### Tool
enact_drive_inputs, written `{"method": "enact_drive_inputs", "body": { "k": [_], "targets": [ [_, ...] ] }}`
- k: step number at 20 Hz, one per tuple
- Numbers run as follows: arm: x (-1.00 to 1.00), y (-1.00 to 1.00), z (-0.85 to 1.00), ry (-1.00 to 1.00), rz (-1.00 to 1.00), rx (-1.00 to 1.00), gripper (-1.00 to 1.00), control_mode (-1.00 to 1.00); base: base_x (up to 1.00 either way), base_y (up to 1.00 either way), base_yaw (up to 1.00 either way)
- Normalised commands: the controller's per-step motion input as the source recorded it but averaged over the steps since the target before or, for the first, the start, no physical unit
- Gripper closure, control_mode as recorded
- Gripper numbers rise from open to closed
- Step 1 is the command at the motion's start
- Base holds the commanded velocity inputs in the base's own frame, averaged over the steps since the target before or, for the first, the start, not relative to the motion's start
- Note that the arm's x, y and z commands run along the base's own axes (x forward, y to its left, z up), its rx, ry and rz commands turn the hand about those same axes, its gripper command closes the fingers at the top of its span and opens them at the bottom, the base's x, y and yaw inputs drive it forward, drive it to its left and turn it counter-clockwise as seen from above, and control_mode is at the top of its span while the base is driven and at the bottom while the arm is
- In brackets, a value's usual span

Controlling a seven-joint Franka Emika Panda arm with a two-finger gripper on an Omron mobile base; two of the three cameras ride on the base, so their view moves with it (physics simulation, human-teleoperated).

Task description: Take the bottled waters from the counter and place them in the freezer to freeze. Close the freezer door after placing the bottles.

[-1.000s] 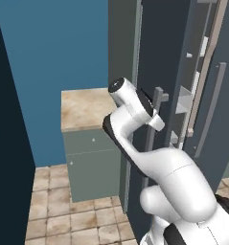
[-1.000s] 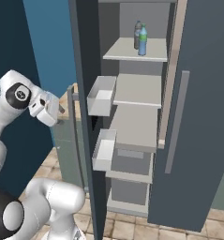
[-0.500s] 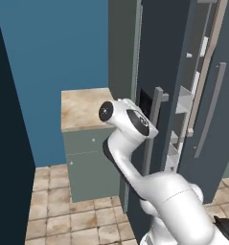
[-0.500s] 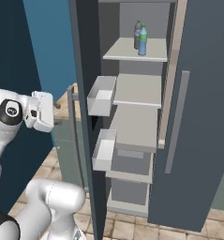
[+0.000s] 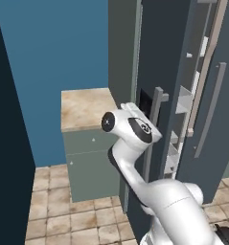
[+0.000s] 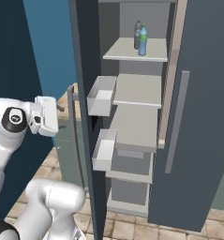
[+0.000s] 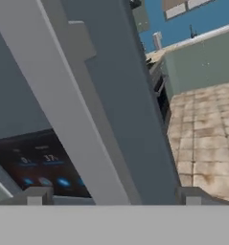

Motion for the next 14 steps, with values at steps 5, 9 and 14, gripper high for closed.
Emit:
{"method": "enact_drive_inputs", "body": {
  "k": [5, 9, 14],
  "targets": [
    [0.34, -0.15, 0.0, 0.19, -0.05, -0.03, -1.0, -1.0, 0.0, 0.0, 0.0],
    [0.34, -0.06, 0.0, 0.18, -0.04, -0.01, -1.0, -1.0, 0.0, 0.0, 0.0],
    [0.27, -0.08, 0.0, 0.15, -0.03, -0.02, -1.0, -1.0, 0.0, 0.0, 0.0]
  ]
}}
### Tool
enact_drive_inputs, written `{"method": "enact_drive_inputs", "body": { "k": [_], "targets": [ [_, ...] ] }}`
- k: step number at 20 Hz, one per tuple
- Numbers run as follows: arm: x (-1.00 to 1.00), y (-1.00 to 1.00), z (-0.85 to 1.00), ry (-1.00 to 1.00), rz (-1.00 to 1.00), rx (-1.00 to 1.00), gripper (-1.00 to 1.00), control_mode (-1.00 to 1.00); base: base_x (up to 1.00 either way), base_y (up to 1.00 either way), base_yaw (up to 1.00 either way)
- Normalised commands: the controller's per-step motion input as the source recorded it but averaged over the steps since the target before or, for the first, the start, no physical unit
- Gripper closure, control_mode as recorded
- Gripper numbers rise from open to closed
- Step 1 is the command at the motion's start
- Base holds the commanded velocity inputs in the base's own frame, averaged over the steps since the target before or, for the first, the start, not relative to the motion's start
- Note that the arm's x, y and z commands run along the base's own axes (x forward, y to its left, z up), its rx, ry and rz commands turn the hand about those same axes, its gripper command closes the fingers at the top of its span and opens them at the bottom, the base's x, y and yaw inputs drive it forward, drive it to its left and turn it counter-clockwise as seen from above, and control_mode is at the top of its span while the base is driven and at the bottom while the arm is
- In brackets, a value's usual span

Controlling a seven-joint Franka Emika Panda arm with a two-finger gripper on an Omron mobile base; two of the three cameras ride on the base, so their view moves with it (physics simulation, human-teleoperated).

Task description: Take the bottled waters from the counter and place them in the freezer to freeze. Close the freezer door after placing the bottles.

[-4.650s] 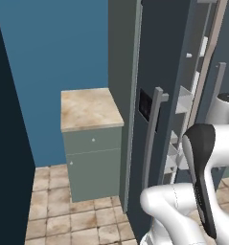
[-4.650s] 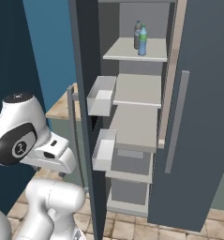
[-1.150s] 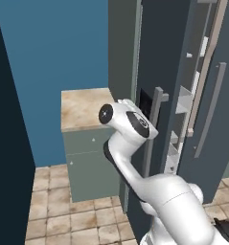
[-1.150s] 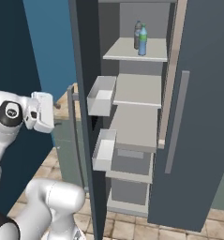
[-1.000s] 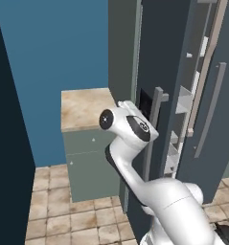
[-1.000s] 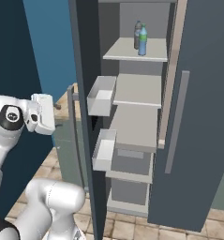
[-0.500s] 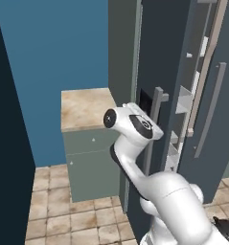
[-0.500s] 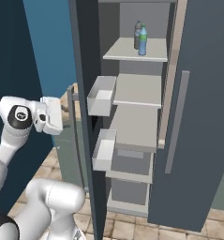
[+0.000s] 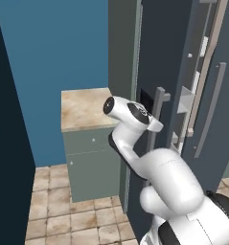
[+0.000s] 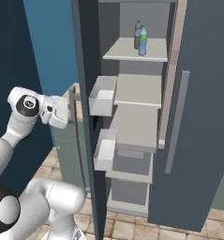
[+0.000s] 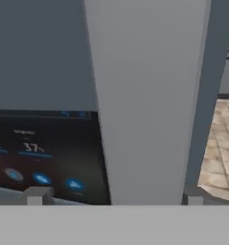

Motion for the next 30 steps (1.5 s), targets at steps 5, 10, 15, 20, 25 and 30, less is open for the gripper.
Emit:
{"method": "enact_drive_inputs", "body": {
  "k": [5, 10, 15, 20, 25, 30],
  "targets": [
    [0.03, -0.35, 0.0, 0.14, -0.03, 0.0, -1.0, -1.0, 0.0, 0.0, 0.0],
    [0.01, -0.56, 0.03, 0.14, 0.0, 0.0, -1.0, -1.0, 0.0, 0.0, 0.0],
    [0.04, -0.51, 0.17, 0.11, 0.08, 0.08, -1.0, -1.0, 0.0, 0.0, 0.0],
    [0.11, -0.5, 0.08, 0.01, 0.16, 0.15, -1.0, -1.0, 0.0, 0.0, 0.0],
    [0.05, -0.5, 0.01, 0.0, 0.2, 0.11, -1.0, -1.0, 0.0, 0.0, 0.0],
    [0.27, -0.54, 0.07, 0.03, 0.21, 0.1, -1.0, -1.0, 0.0, 0.0, 0.0]
  ]
}}
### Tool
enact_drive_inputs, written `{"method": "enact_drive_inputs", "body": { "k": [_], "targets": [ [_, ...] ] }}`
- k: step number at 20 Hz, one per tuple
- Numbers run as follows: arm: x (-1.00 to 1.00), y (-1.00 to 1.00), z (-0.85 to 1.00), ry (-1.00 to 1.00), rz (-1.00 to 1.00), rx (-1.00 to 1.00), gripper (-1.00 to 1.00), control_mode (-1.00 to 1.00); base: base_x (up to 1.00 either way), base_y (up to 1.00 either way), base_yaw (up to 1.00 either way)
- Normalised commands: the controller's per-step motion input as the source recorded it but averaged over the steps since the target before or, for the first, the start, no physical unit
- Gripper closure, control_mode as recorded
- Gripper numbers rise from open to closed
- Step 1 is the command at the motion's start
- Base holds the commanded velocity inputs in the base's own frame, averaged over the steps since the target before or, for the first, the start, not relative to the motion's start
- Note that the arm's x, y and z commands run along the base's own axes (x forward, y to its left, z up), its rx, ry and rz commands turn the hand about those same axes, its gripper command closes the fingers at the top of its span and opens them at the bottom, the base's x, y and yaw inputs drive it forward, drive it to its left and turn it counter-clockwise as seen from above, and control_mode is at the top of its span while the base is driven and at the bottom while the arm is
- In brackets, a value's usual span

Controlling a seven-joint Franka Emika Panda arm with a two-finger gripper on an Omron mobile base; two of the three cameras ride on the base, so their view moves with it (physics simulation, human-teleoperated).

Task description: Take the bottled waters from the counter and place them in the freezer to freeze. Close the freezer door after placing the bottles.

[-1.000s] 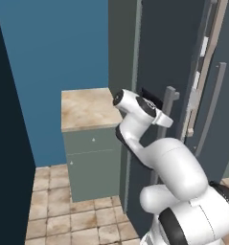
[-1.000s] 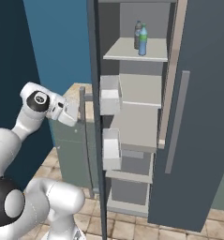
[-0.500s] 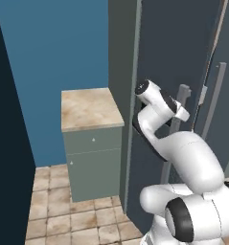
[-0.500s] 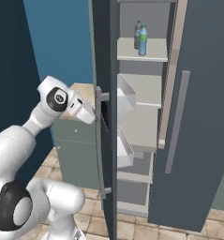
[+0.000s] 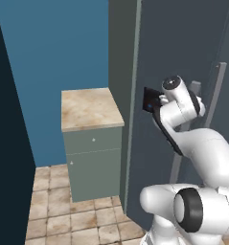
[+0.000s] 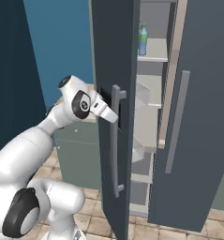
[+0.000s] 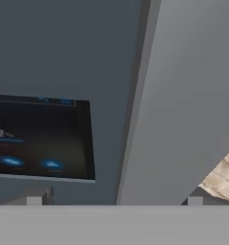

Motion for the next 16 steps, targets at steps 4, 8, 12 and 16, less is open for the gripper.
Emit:
{"method": "enact_drive_inputs", "body": {
  "k": [4, 8, 12, 16],
  "targets": [
    [0.3, -0.41, 0.16, 0.06, 0.18, 0.11, -1.0, -1.0, 0.0, 0.0, 0.0],
    [0.1, -0.19, 0.02, 0.03, 0.09, 0.04, -1.0, -1.0, 0.0, 0.0, 0.0],
    [0.12, -0.24, 0.0, 0.0, 0.04, 0.01, -1.0, -1.0, 0.0, 0.0, 0.0],
    [0.16, -0.31, 0.0, 0.0, 0.05, 0.0, -1.0, -1.0, 0.0, 0.0, 0.0]
  ]
}}
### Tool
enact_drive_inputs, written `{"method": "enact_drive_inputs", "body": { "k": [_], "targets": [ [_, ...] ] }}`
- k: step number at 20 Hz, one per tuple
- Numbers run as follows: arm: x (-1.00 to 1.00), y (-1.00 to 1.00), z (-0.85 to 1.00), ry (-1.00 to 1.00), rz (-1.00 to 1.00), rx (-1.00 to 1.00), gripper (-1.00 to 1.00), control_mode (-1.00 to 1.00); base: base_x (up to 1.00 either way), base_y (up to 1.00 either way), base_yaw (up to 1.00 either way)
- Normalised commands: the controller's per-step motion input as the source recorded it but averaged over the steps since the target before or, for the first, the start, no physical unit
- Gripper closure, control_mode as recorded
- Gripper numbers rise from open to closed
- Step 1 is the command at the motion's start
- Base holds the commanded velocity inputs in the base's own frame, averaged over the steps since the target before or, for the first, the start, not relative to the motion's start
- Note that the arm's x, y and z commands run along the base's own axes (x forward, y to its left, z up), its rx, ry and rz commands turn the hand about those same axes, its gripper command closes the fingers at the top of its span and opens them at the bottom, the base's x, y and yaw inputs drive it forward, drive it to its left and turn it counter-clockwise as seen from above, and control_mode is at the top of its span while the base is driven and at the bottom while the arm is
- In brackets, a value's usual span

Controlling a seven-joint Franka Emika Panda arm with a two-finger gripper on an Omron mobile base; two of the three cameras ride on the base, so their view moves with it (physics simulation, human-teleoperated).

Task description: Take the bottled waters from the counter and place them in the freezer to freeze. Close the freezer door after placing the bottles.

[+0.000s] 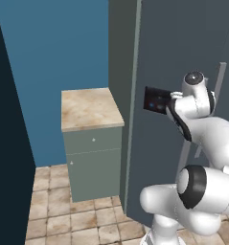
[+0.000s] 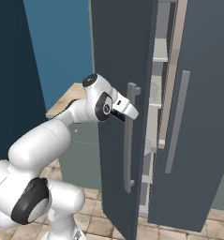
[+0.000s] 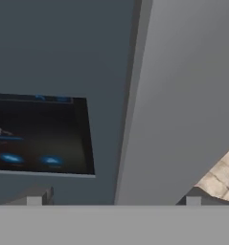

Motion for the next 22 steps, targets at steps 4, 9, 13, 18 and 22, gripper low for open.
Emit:
{"method": "enact_drive_inputs", "body": {
  "k": [4, 9, 13, 18, 22],
  "targets": [
    [0.28, -0.44, 0.0, 0.0, 0.11, 0.04, -1.0, -1.0, 0.0, 0.0, 0.0],
    [0.4, -0.53, 0.0, 0.0, 0.13, 0.06, -1.0, -1.0, 0.0, 0.0, 0.0],
    [0.37, -0.55, 0.0, 0.0, 0.11, 0.06, -1.0, -1.0, 0.0, 0.0, 0.0],
    [0.26, -0.45, 0.0, 0.0, 0.07, 0.03, -1.0, -1.0, 0.0, 0.0, 0.0],
    [0.18, -0.06, 0.0, 0.0, 0.03, 0.0, -1.0, -1.0, 0.0, 0.0, 0.0]
  ]
}}
